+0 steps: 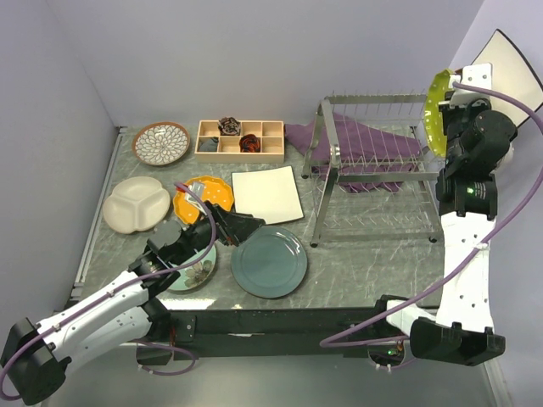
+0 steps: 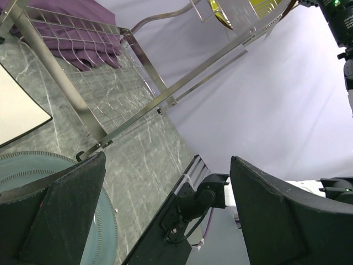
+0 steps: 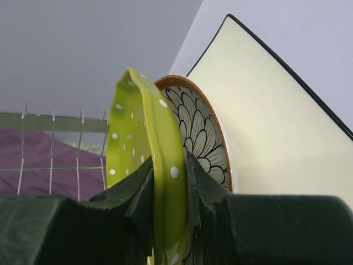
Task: Unload the plates from the dish rack
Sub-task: Unload the plate from the dish rack.
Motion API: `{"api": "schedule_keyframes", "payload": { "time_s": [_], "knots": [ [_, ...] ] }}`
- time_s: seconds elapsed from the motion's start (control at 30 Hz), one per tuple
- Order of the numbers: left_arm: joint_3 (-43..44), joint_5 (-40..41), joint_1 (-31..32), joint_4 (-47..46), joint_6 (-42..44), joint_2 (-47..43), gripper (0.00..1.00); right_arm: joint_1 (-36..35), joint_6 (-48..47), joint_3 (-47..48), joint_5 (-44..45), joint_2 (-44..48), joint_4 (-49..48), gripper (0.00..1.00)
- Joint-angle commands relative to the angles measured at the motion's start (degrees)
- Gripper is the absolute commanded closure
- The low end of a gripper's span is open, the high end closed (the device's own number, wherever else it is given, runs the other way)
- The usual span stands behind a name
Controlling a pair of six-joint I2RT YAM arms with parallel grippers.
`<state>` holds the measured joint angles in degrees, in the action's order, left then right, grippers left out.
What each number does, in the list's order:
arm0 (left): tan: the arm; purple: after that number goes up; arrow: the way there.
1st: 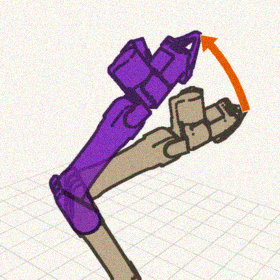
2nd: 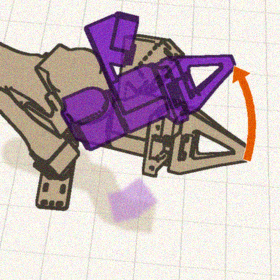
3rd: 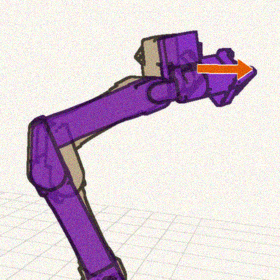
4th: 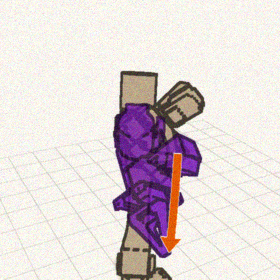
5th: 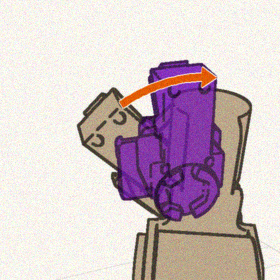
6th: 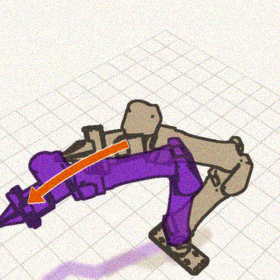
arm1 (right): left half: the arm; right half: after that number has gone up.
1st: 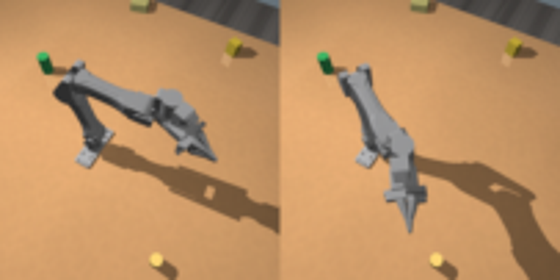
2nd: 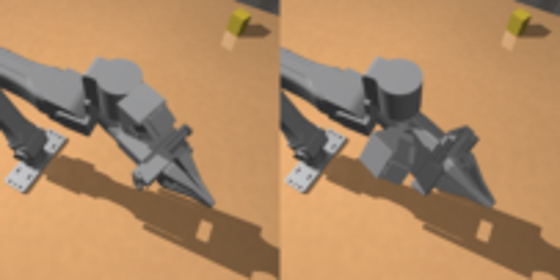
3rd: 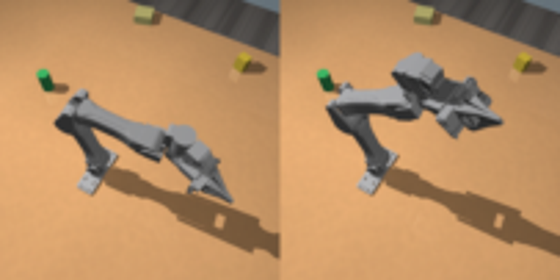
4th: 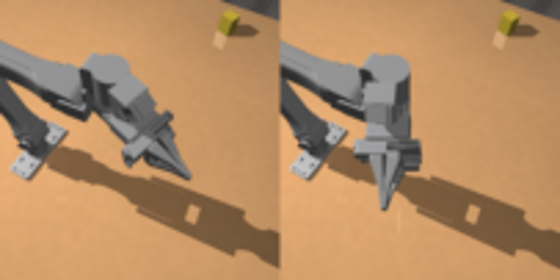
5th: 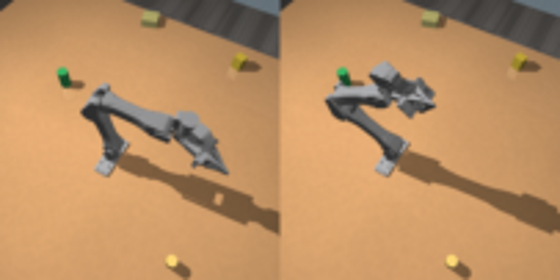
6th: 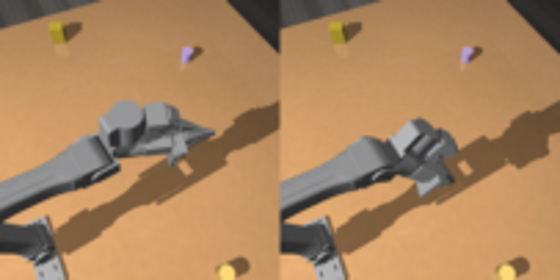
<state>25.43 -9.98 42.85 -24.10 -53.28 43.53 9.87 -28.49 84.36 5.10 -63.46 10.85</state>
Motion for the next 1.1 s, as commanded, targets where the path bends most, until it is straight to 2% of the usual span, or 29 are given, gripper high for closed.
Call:
{"api": "schedule_keyframes", "payload": {
  "time_s": [0.0,0.17,0.37,0.47,0.6,1.07],
  "knots": [
    [-0.12,-1.01,0.30,-2.45,0.28,-0.37,0.01,-0.02,-2.44,4.14,4.92,4.23,-14.20,1.00],
    [-0.12,-0.92,0.30,-2.45,0.37,-1.51,0.01,-0.02,-3.24,11.44,1.49,0.72,-11.30,1.00],
    [-0.29,-0.39,0.30,-2.10,0.54,-1.60,0.01,-0.02,-4.20,10.65,-3.77,0.45,-12.61,1.00],
    [-0.12,-0.48,0.30,-2.01,0.45,-1.69,0.01,-0.11,-3.24,10.66,-1.86,0.09,-11.29,1.00],
    [-0.21,-0.48,0.30,-2.01,0.54,-1.34,0.01,-0.03,-2.80,6.17,-1.06,1.68,-13.57,1.00],
    [1.55,2.24,0.30,0.62,2.12,-1.25,0.01,-0.11,6.42,18.12,-2.99,-2.72,-8.04,1.00]
  ]
}}
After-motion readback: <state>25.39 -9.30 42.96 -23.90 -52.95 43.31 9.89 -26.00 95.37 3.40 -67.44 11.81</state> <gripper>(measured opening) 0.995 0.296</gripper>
